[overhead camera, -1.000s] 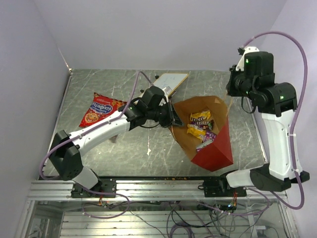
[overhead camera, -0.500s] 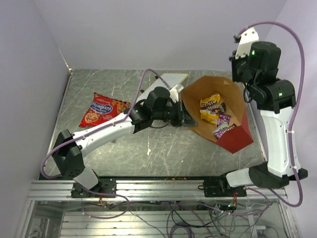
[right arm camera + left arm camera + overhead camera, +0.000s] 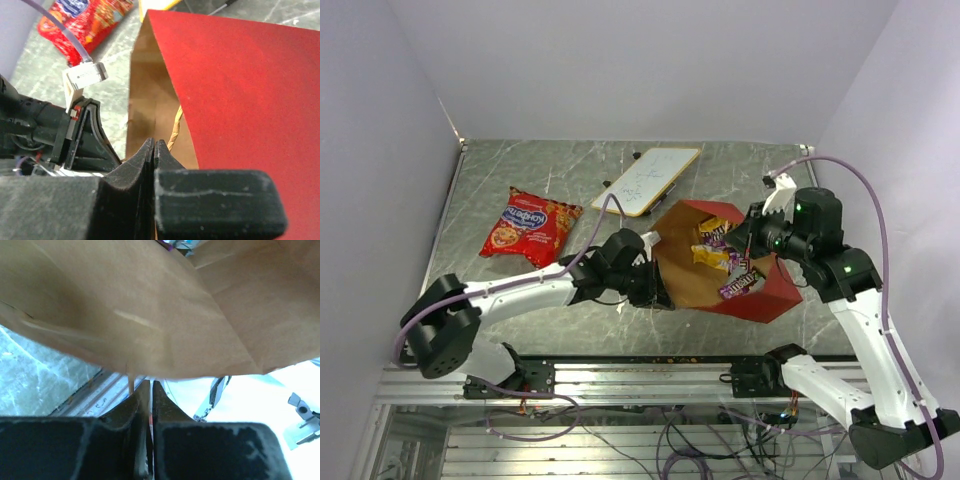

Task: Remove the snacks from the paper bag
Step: Adjust the paper bag at the center of the board.

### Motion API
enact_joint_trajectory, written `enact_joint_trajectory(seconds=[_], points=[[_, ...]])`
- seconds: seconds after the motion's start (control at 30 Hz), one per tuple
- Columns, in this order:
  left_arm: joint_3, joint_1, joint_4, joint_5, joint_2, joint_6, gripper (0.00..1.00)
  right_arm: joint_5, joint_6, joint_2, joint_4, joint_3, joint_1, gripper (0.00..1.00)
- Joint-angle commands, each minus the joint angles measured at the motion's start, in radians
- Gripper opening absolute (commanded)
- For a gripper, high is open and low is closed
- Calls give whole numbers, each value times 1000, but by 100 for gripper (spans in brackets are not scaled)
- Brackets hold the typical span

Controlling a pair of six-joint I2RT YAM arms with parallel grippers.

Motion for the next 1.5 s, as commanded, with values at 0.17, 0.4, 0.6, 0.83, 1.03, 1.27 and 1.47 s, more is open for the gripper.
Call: enact_joint_trajectory(seconds=[0.17,0.4,0.6,0.83,1.03,1.27,1.47], points=[[69,-96,-110,-59,-81,120,24,37,163,41,-51,189,-2,0],[170,-101,-165,-87,-81,180,29,64,46,35,-121,299,-1,0],[70,-142,-12,-62,-42,110,20,-54,-125,-18,-43,222,-3,0],[94,-182,-4,-63,22,125,17,-60,-249,-53,-10,176,-1,0],[82,-182,-34,-77,10,132,23,-95,-360,-28,-65,181,-1,0],[39,-223,51,-64,81,119,20,-128,-609,15,-166,189,-2,0],[97,-261,-8,-104,104,165,28,-123,-728,-12,-223,193,-2,0]])
